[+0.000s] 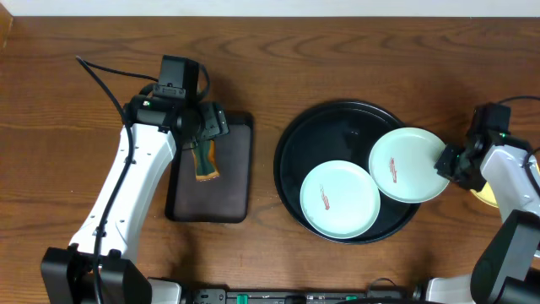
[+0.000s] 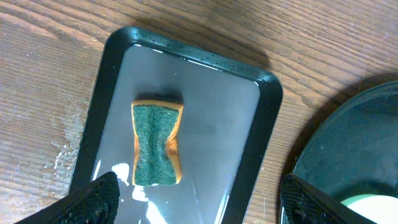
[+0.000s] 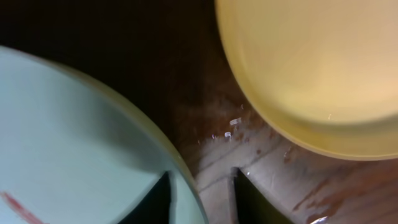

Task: Clean dirty plates on tray and stack at the side
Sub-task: 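Grasp the right mint-green plate and slide it to the tray's back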

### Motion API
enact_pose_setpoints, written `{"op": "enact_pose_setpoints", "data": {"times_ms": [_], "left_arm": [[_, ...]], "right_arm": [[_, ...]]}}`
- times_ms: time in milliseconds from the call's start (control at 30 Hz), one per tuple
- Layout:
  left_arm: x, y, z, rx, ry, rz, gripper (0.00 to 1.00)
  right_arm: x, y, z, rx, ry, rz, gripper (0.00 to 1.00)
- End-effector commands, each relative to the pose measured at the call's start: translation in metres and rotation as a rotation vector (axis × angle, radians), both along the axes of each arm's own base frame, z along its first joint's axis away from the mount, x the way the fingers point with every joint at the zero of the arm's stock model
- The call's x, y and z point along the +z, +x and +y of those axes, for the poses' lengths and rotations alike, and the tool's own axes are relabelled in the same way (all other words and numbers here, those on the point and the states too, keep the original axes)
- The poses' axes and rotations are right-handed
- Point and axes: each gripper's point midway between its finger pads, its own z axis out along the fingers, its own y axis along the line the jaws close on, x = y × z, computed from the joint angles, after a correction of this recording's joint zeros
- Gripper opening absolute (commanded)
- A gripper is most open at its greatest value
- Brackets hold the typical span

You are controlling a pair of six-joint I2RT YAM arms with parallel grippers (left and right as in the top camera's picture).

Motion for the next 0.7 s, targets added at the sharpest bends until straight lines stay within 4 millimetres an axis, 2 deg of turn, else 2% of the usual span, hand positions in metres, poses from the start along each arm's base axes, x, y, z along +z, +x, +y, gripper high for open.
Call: {"op": "enact_pose_setpoints", "data": {"times_ms": [0,33,67,233,367,433,533,667], "left_arm": [[0.002,0.002,0.0,-0.007,-0.002,-0.005,0.84],[0.002,0.002,0.0,-0.007,-0.002,-0.005,0.83],[0.002,0.002,0.0,-0.007,-0.002,-0.005,0.84],[0.002,0.002,0.0,-0.007,-0.002,-0.005,0.84],[0.002,0.002,0.0,-0.007,-0.002,-0.005,0.84],[0.002,0.002,0.0,-0.007,-0.002,-0.005,0.84],[0.002,0.002,0.0,-0.007,-0.002,-0.005,0.84],[0.002,0.002,0.0,-0.007,-0.002,-0.005,0.84]], "right_arm": [[-0.003,0.0,0.005,0.005,0.018,0.001,0.08],[-0.002,0.002,0.006,0.006,0.025,-0.008,0.02],[0.001,0.007,0.007,0.009,0.033,-0.024,0.01],[0.024,0.034,0.021,0.039,0.127,-0.131,0.01],[0.047,0.07,0.063,0.146,0.295,-0.282,0.01],[0.052,0.078,0.081,0.2,0.321,-0.313,0.01],[0.053,0.085,0.104,0.273,0.304,-0.323,0.01],[0.045,0.094,0.132,0.304,0.246,-0.315,0.01]]}}
